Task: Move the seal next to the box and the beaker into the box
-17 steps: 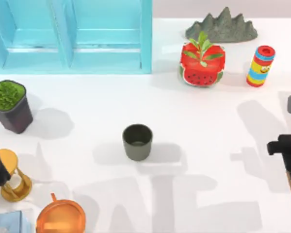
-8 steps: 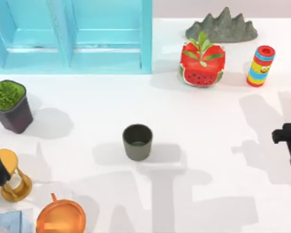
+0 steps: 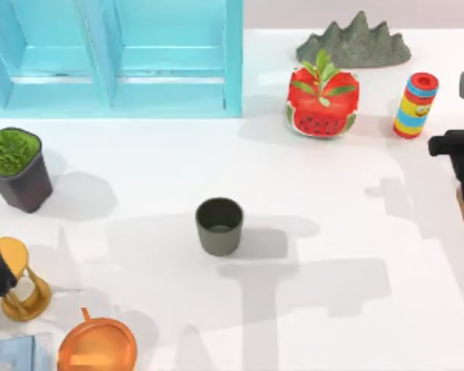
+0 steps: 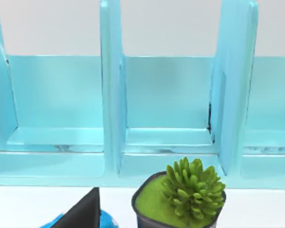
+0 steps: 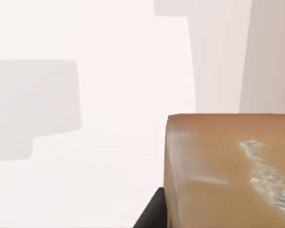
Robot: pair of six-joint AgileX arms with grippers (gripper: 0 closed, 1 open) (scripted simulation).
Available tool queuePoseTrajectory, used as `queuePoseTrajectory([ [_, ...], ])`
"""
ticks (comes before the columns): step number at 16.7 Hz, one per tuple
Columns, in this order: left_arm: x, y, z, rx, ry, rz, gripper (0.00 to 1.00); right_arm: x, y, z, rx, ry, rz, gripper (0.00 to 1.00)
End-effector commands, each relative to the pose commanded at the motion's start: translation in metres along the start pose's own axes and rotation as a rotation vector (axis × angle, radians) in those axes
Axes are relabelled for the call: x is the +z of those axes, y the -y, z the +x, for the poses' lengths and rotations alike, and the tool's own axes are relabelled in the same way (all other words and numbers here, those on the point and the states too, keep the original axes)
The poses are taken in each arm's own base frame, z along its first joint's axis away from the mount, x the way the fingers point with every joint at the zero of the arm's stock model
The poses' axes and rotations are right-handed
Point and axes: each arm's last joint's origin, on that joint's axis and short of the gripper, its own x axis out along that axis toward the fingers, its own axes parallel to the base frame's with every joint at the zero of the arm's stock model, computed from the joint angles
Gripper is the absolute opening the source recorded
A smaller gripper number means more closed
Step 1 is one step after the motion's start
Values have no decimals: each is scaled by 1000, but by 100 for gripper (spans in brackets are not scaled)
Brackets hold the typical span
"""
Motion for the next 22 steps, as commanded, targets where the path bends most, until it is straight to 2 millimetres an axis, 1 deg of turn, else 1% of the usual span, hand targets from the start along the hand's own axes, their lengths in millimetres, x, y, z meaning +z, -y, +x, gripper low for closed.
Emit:
queuePoseTrajectory([
  [2,0,0,0,0,0,0,100,6,1,-1,0,3,0,0],
  [7,0,0,0,0,0,0,100,5,0,0,1,5,-2,0],
  [9,0,0,0,0,0,0,100,6,0,10,0,1,-2,0],
  [13,0,0,0,0,0,0,100,7,0,48,2,13,-1,0],
  [15,0,0,0,0,0,0,100,6,1,61,1,6,0,0],
  [19,0,0,0,0,0,0,100,6,1,64,0,3,0,0],
  [22,0,0,0,0,0,0,100,6,1,64,0,3,0,23],
])
